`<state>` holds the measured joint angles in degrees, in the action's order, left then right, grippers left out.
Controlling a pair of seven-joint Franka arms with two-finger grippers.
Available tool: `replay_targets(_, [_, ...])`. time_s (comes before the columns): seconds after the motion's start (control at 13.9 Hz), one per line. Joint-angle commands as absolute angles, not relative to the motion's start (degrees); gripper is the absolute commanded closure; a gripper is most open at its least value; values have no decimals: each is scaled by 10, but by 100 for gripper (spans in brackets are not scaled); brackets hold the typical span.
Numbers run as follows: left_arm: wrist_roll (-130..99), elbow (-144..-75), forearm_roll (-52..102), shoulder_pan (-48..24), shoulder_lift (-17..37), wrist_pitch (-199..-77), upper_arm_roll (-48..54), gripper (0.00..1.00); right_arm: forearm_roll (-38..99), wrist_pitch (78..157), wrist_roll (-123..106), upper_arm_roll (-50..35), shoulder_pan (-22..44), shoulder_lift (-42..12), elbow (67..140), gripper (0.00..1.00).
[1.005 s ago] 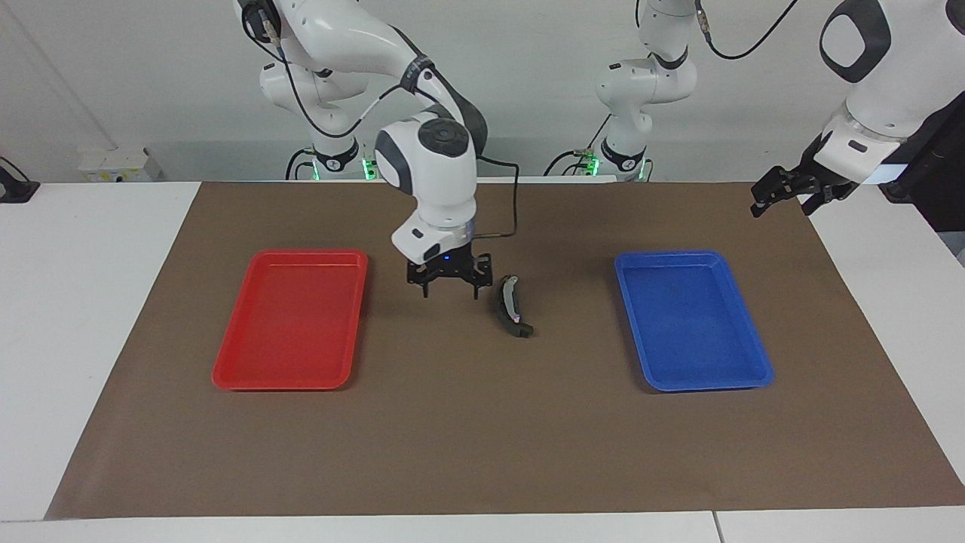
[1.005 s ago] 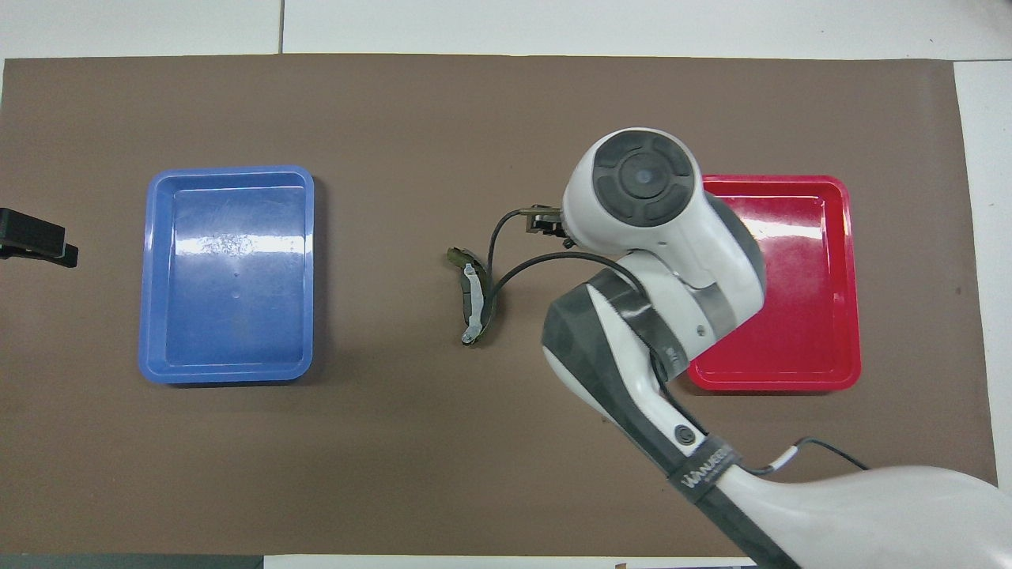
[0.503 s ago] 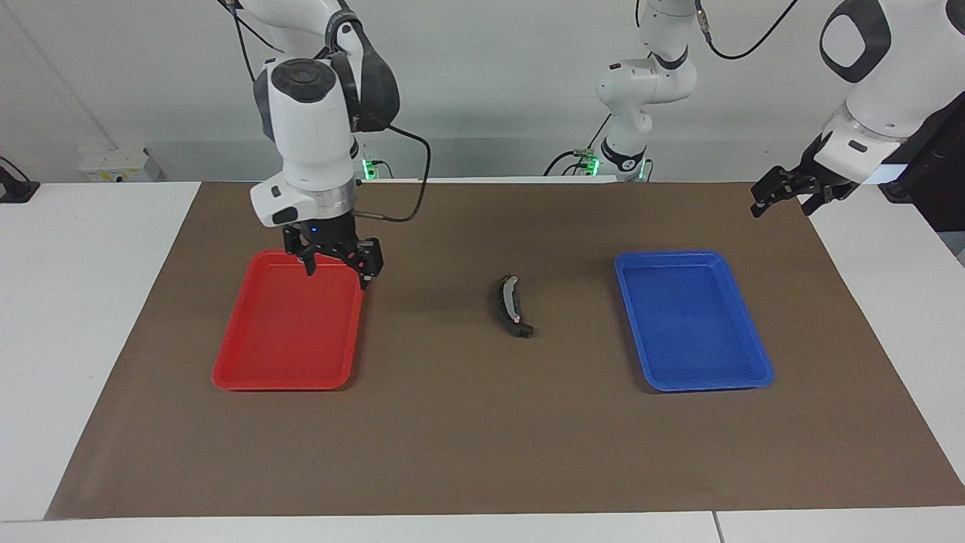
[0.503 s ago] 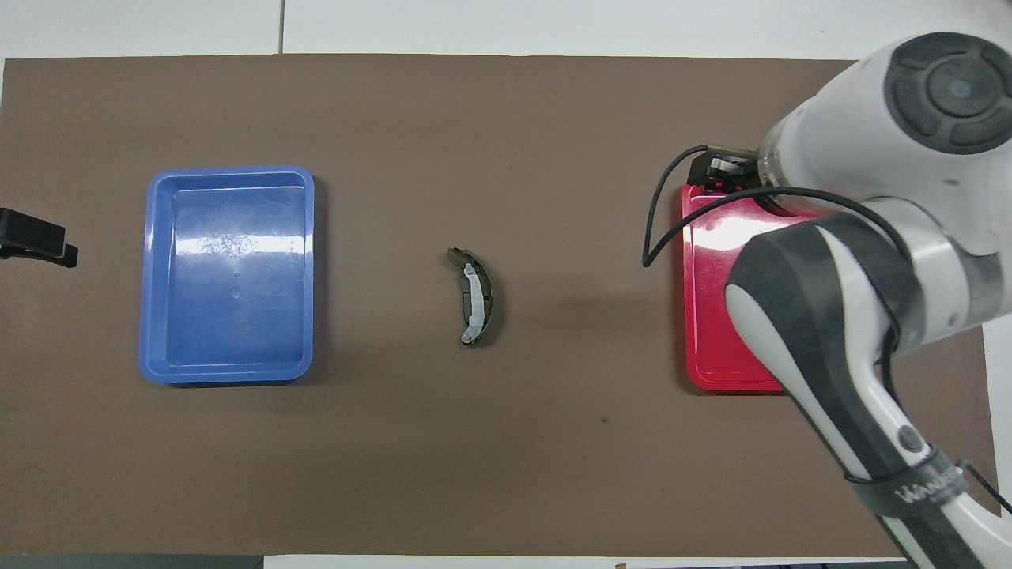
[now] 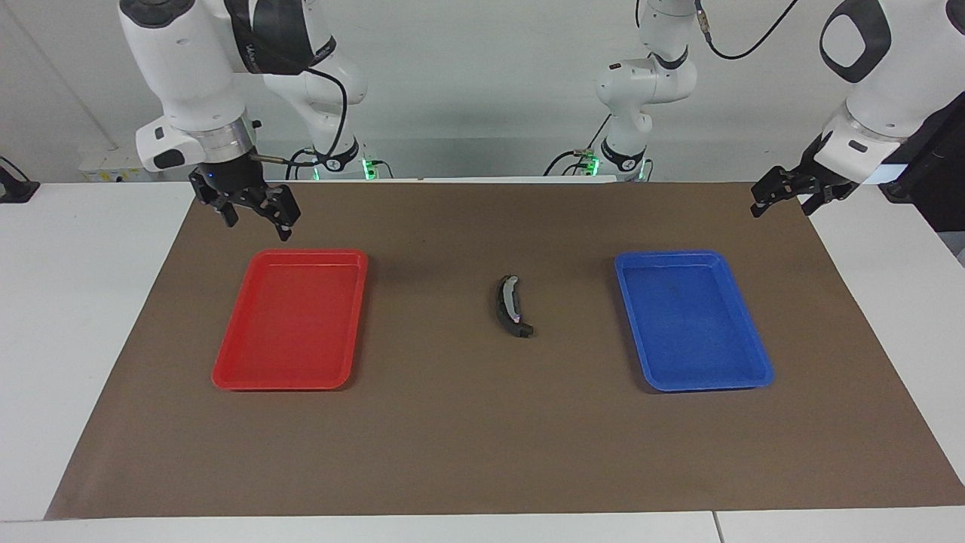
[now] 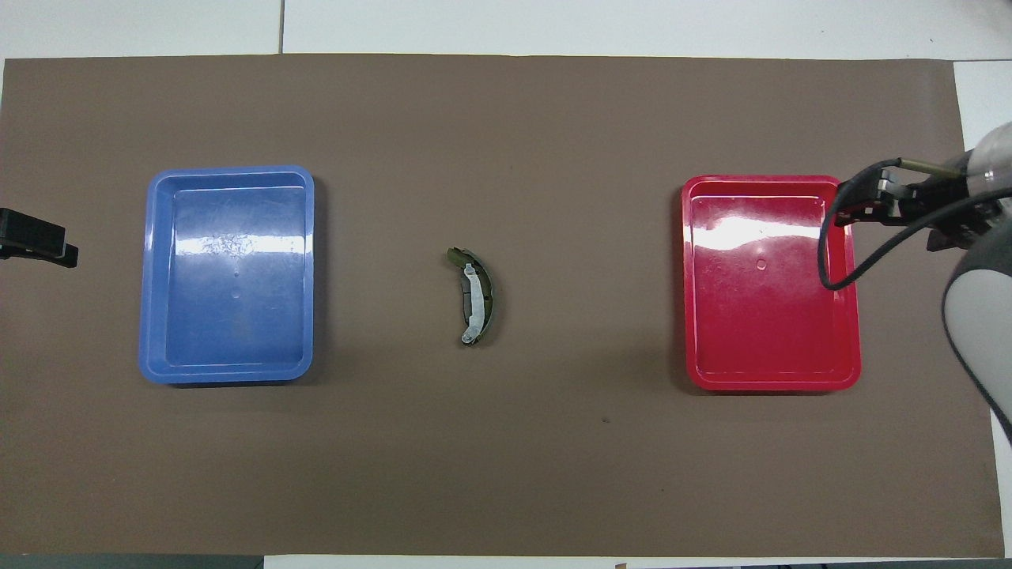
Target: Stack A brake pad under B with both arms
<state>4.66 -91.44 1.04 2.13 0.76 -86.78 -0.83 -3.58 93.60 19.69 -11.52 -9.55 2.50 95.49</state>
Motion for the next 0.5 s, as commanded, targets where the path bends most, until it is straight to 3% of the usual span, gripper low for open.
replay_targets(0.0, [42,-930,16,27,-4,-875,-5,0,-25,898,144,-28,-43,42,951,1])
replay_targets(0.22, [42,-930,16,27,-4,-875,-5,0,-24,877,128,47,15,34,926,1])
replay_targets(0.43, [42,-930,16,27,-4,-875,-5,0,-25,874,127,53,16,34,930,1])
